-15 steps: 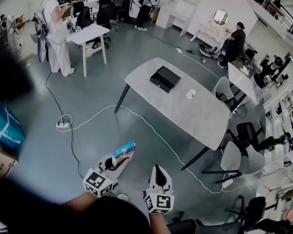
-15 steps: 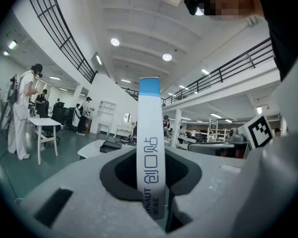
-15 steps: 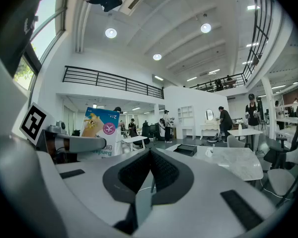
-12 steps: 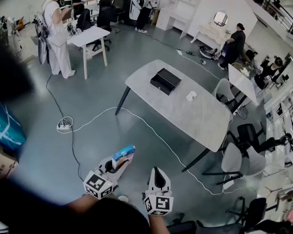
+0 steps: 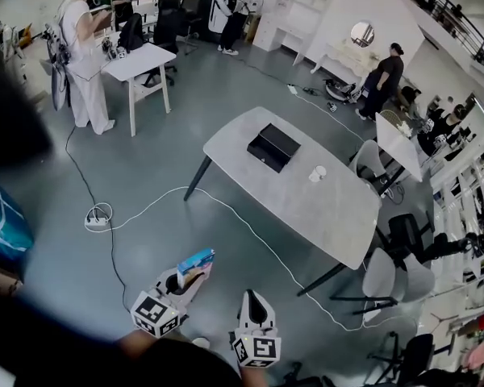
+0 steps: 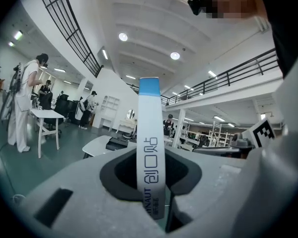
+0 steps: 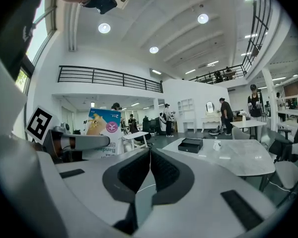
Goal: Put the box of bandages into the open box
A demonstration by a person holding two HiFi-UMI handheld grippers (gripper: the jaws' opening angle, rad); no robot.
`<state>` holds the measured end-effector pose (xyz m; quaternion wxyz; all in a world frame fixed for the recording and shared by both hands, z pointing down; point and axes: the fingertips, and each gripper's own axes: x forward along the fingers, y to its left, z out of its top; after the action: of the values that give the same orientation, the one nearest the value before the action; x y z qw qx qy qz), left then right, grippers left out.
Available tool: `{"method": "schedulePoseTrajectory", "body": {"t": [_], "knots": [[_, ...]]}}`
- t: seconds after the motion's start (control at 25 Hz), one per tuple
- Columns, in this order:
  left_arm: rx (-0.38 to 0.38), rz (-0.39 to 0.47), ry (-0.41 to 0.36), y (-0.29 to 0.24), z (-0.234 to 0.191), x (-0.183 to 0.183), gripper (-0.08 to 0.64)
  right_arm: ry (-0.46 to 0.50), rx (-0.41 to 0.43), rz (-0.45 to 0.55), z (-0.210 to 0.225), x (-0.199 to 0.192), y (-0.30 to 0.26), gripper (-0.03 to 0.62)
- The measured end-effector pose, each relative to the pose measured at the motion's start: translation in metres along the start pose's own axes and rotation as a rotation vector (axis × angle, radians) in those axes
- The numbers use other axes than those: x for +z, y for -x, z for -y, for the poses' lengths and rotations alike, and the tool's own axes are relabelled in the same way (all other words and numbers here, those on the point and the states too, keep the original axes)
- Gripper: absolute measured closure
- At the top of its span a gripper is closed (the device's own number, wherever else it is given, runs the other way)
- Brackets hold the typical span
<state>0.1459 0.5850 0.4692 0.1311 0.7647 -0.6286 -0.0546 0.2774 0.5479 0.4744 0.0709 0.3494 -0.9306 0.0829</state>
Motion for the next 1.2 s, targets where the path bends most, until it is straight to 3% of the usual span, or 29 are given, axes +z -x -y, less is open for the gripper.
{"method": "schedulePoseTrajectory", "body": {"t": [0.2,0.4,0.52,0.64,0.84,1.2], "knots": [[-0.021,-0.009,0.034,-0.030,-0.074,0.014,0.472,0.023,-0.005,-0.052,-0.012,0.010,-0.088,0.580],[-0.047,-0.026,0.038,-0.052,-0.154,0.036,0.472,0.047,-0.006,-0.042,-0.033,0.037,-0.180,0.580],[-0.068,-0.043,0.062,-0.057,-0.192,0.048,0.472,0.047,0.013,-0.039,-0.052,0.047,-0.215,0.580],[-0.093,-0.044,0.051,-0.067,-0.226,0.061,0.472,0.045,-0.019,-0.052,-0.060,0.048,-0.245,0.580],[-0.130,-0.035,0.045,-0.085,-0.265,0.074,0.472,0.026,-0.088,-0.083,-0.059,0.043,-0.276,0.580],[-0.175,-0.027,0.039,-0.136,-0.301,0.089,0.472,0.013,-0.122,-0.083,-0.032,0.050,-0.329,0.580]]}}
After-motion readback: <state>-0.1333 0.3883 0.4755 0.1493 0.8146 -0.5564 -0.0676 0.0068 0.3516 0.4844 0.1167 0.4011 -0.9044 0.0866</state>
